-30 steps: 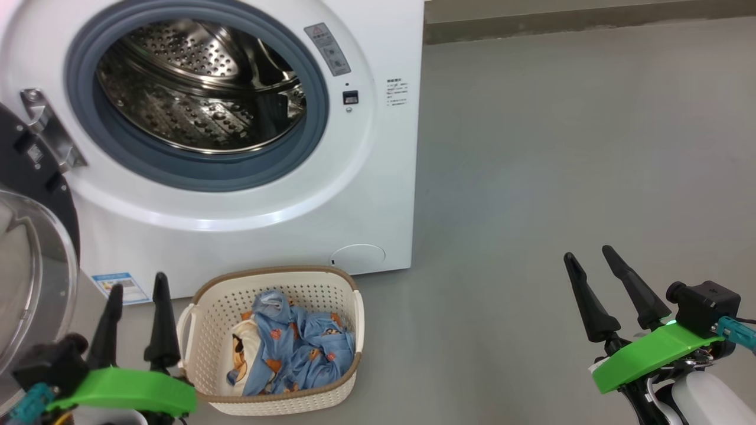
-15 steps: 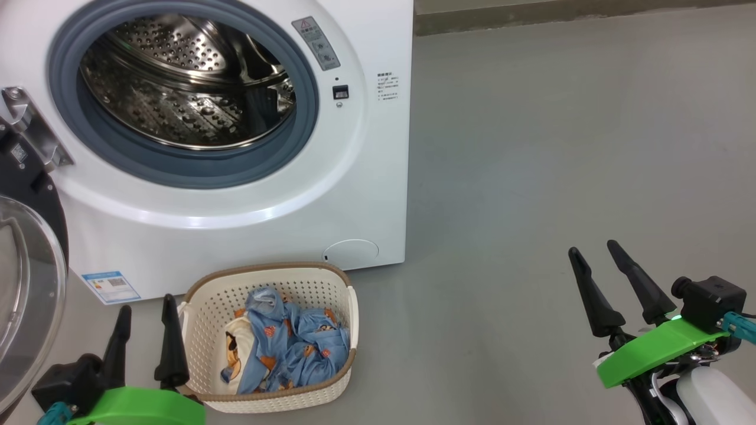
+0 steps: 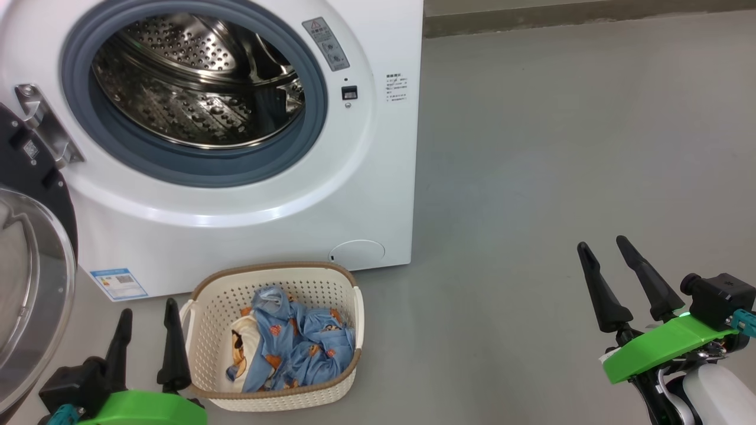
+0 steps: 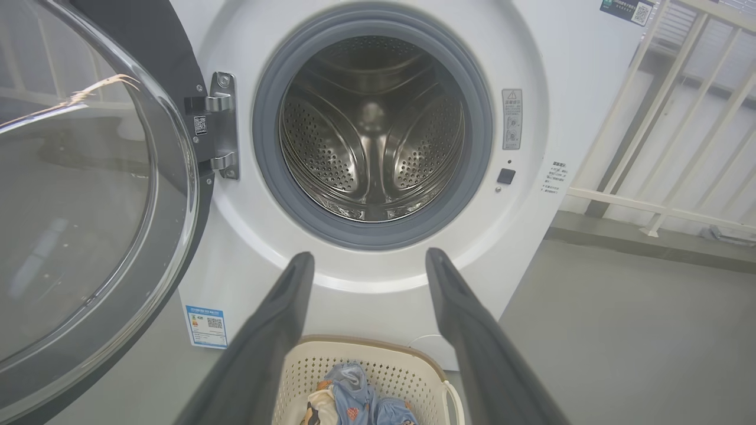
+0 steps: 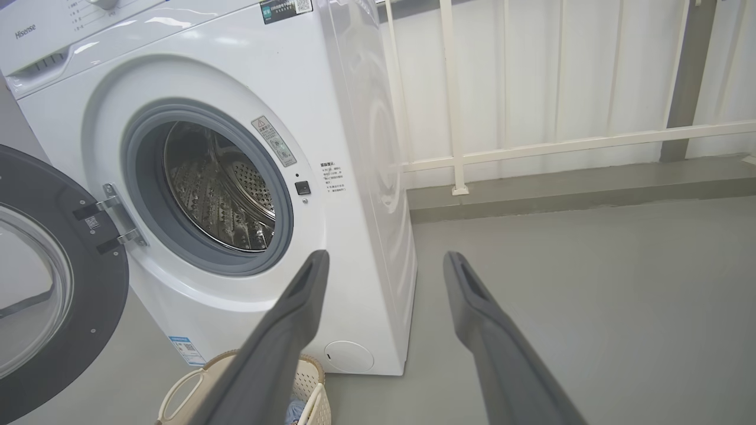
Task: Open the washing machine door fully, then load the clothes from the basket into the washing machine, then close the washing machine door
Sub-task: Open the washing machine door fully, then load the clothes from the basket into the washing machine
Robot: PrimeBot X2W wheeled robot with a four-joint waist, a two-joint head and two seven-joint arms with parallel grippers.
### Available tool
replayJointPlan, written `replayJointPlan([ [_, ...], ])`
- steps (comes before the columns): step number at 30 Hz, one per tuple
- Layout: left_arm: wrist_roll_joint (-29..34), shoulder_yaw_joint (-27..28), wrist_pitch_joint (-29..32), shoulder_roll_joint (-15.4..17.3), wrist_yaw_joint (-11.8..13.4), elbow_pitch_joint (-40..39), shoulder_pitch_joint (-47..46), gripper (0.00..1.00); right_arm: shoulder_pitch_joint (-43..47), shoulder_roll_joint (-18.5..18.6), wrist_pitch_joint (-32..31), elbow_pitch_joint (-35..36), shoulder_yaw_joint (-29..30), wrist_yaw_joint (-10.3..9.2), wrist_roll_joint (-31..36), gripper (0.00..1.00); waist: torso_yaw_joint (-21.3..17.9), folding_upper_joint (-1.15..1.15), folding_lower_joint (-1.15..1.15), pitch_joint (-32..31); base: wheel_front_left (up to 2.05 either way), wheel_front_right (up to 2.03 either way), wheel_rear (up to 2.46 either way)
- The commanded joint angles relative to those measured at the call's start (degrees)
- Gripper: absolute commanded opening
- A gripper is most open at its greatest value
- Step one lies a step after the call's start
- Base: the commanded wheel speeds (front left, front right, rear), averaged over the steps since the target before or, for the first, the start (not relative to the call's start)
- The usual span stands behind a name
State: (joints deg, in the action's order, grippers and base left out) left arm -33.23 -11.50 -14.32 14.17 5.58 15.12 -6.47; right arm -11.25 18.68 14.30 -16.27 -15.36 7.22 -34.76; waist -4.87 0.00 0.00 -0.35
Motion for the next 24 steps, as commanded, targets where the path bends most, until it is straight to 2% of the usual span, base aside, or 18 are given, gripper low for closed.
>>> replayJointPlan([
  [1,0.56,2.26,-0.66,0.92,-0.19,-1.11,-1.32,1.0,-1.4,1.13,0.7,1.4,-0.58,0.26,0.34,1.0,0.05,0.0,0.0,-0.01,0.0,0.0,0.0],
  [14,2.51,3.27,-0.67,0.32,-0.11,-0.87,-1.17,1.0,-1.02,0.76,0.7,1.47,-0.52,0.26,0.41,1.0,0.65,0.0,0.0,0.11,0.0,0.0,0.0],
  [18,2.19,2.97,-0.67,0.26,-0.79,-0.3,-1.36,1.0,-1.03,0.78,0.7,1.42,-0.63,0.26,0.36,1.0,0.84,0.0,0.0,0.07,0.05,-0.05,0.0],
  [24,2.23,2.66,-0.67,0.41,-1.13,0.06,-1.78,1.0,-1.01,0.71,0.7,1.34,-0.84,0.26,0.3,1.0,1.03,0.0,0.0,0.04,0.59,-0.59,0.0],
])
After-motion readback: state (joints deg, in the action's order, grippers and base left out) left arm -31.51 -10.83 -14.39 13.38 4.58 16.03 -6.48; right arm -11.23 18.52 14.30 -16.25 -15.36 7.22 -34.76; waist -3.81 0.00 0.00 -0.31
